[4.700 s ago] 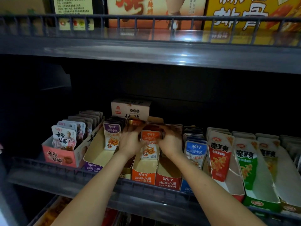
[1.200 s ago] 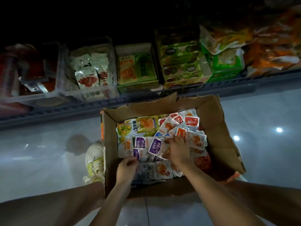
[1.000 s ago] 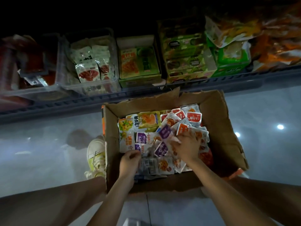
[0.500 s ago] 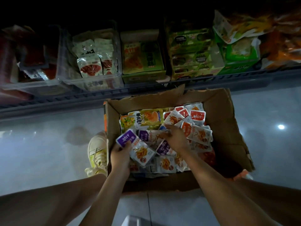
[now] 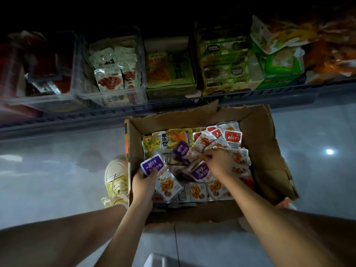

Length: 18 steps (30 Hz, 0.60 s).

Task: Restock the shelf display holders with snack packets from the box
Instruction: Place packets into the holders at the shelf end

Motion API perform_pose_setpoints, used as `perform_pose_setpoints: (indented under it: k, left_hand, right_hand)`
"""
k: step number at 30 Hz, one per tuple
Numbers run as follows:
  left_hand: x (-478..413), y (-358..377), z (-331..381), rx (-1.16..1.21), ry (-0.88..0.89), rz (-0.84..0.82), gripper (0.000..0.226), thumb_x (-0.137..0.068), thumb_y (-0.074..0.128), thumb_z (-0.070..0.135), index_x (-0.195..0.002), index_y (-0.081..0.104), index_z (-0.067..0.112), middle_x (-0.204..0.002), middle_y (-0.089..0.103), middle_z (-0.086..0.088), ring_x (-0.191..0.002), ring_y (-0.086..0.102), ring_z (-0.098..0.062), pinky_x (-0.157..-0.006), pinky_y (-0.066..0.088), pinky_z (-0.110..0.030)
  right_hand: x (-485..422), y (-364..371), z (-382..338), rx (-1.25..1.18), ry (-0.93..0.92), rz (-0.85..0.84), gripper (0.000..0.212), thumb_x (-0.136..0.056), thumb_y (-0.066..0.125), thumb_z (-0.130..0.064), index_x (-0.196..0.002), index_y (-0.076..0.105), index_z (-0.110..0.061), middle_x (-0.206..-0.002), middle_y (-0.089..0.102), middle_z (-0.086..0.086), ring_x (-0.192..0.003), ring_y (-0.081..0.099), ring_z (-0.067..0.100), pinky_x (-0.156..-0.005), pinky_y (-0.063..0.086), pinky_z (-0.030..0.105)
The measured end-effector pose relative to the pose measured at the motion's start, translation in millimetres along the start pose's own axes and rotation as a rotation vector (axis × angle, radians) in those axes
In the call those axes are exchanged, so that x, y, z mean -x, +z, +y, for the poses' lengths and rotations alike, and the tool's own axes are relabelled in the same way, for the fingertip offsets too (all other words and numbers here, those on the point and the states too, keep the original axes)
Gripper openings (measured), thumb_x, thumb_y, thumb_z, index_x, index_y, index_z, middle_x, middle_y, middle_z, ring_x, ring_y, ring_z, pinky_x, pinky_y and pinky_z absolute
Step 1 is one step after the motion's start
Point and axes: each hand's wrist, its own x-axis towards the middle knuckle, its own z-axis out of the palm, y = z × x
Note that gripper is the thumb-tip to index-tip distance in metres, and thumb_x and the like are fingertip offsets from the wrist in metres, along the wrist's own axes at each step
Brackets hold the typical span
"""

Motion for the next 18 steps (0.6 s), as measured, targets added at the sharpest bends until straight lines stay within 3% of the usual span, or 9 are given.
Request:
perform_pose_setpoints:
  k: [3,6,9,13,18]
  left_hand:
    - [6,3,2,-0.011,0.039,-0.018,0.011,-0.092,0.059,0.015,-0.102,0.061,0.02,-0.1,0.068,-0.008,-0.094,0.064,-0.027,-0.088,0.051,-0.046]
    - [12,8,5,-0.046,0.057,-0.045,0.013,-0.093,0.058,0.013,-0.104,0.06,0.02,-0.1,0.066,-0.005,-0.096,0.063,-0.025,-0.085,0.05,-0.04]
    - [15,12,5,-0.091,0.049,-0.076,0.012,-0.093,0.059,0.016,-0.104,0.059,0.021,-0.105,0.068,-0.008,-0.097,0.064,-0.027,-0.091,0.051,-0.049]
    - [20,19,6,-0.095,0.013,-0.103,0.012,-0.094,0.056,0.019,-0.105,0.06,0.02,-0.108,0.068,-0.011,-0.097,0.065,-0.028,-0.092,0.05,-0.051]
    - [36,32,8,0.076,-0.124,-0.22,0.015,-0.096,0.052,0.031,-0.103,0.059,0.02,-0.101,0.07,-0.008,-0.095,0.066,-0.028,-0.091,0.051,-0.047]
  right_hand:
    - [17,-23,6,-0.176,0.028,0.207,0.024,-0.092,0.057,-0.035,-0.093,0.076,-0.019,-0.083,0.073,0.0,-0.072,0.063,0.015,-0.064,0.044,0.029]
    - [31,-37,15,-0.52,0.126,0.251,0.018,-0.09,0.063,-0.022,-0.099,0.075,-0.012,-0.09,0.074,0.004,-0.083,0.067,0.018,-0.075,0.054,0.039]
    - [42,-46,23,-0.79,0.26,0.263,0.018,-0.089,0.065,-0.015,-0.103,0.072,-0.008,-0.093,0.074,0.003,-0.087,0.069,0.017,-0.081,0.057,0.044]
    - [61,-61,17,-1.157,0.526,0.102,0.009,-0.085,0.067,-0.009,-0.094,0.07,-0.008,-0.087,0.07,0.004,-0.077,0.068,0.016,-0.057,0.055,0.028]
    - [93,-30,-11,-1.004,0.437,-0.199,0.015,-0.08,0.072,-0.01,-0.095,0.072,-0.004,-0.091,0.072,0.009,-0.069,0.066,0.012,-0.059,0.053,0.022]
